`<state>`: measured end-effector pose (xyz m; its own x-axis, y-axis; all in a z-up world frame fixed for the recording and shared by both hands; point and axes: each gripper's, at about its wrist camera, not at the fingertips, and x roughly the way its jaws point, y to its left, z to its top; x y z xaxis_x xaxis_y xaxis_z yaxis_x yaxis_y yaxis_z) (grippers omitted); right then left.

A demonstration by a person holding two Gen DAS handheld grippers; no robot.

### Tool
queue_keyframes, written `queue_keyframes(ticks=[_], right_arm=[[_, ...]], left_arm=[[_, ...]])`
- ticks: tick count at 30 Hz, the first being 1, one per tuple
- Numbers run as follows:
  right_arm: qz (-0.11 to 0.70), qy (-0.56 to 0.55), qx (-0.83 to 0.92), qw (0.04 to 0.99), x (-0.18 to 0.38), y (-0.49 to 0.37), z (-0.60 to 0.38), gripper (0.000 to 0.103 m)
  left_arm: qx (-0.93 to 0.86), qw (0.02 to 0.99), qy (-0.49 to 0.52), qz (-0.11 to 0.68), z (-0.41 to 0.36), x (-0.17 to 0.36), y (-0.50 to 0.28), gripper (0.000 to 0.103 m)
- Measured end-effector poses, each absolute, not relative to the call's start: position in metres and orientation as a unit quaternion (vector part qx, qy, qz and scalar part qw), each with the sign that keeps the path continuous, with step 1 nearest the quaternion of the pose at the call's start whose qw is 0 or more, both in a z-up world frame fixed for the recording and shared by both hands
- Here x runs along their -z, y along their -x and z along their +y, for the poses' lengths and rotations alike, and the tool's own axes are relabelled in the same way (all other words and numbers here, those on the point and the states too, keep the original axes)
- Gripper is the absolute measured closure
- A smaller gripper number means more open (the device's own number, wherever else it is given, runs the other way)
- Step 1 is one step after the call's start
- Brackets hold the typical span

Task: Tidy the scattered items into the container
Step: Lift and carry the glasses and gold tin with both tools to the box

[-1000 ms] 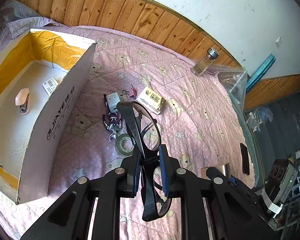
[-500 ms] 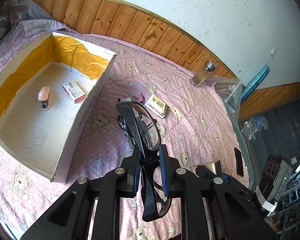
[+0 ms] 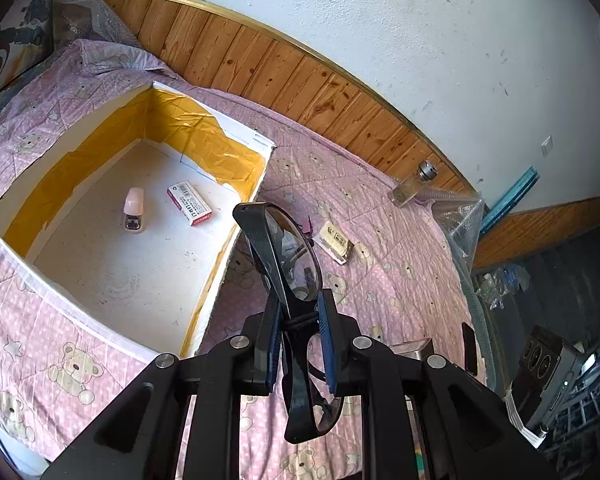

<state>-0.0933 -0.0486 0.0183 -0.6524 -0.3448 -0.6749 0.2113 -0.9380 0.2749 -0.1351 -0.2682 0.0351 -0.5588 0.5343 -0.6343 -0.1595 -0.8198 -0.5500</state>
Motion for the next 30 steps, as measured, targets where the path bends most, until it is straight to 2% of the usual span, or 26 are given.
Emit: queue_keyframes(ticks=[30], right_arm=[[-0.041, -0.399, 0.877, 0.264, -0.053, 0.179, -0.15, 0.052]], left_arm=[[-0.879, 0.134, 0.384, -0.248, -0.371, -0.055, 0.187, 0.085]])
